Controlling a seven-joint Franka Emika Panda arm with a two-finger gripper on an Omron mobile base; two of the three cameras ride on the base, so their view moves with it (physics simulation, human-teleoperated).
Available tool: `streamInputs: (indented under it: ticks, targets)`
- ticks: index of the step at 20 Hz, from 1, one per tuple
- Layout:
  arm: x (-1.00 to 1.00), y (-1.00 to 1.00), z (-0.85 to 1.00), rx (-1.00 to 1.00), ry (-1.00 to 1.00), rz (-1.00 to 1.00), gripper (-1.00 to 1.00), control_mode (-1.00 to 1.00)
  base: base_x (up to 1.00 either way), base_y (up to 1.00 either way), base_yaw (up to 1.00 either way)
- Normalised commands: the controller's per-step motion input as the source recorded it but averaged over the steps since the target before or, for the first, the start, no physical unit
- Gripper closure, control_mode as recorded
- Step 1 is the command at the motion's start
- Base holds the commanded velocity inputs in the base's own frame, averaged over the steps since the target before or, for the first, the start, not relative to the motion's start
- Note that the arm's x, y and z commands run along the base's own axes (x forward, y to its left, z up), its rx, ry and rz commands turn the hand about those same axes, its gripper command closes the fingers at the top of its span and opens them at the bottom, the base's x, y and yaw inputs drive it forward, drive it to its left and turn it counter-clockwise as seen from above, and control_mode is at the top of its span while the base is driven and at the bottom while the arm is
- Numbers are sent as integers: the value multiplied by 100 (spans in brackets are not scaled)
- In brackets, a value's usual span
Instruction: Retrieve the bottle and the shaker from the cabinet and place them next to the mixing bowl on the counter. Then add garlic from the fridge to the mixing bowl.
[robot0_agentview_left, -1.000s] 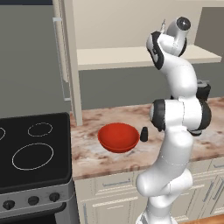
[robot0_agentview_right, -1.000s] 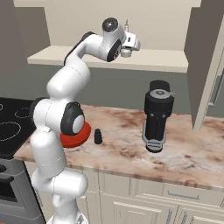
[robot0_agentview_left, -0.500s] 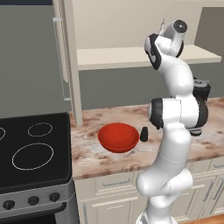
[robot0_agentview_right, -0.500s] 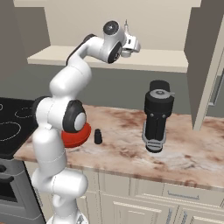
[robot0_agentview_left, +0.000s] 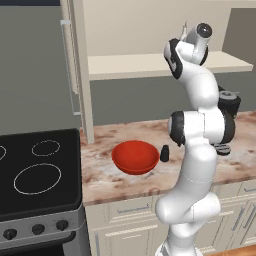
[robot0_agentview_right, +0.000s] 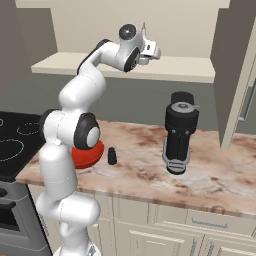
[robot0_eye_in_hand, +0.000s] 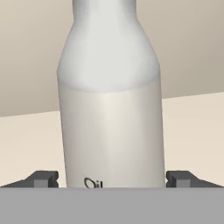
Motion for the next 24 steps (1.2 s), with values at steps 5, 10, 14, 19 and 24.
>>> streamInputs:
  ticks: [5,10,14,19,24]
  targets:
    - [0,0,0,0,0,0,100,-100,0,0,0]
    - [-2,0,0,0,0,0,100,-100,0,0,0]
    - [-76,0,0,0,-4,4,100,-100,0,0,0]
    - [-100,0,0,0,-13,8,100,-100,0,0,0]
    - [-100,0,0,0,-21,14,100,-100,0,0,0]
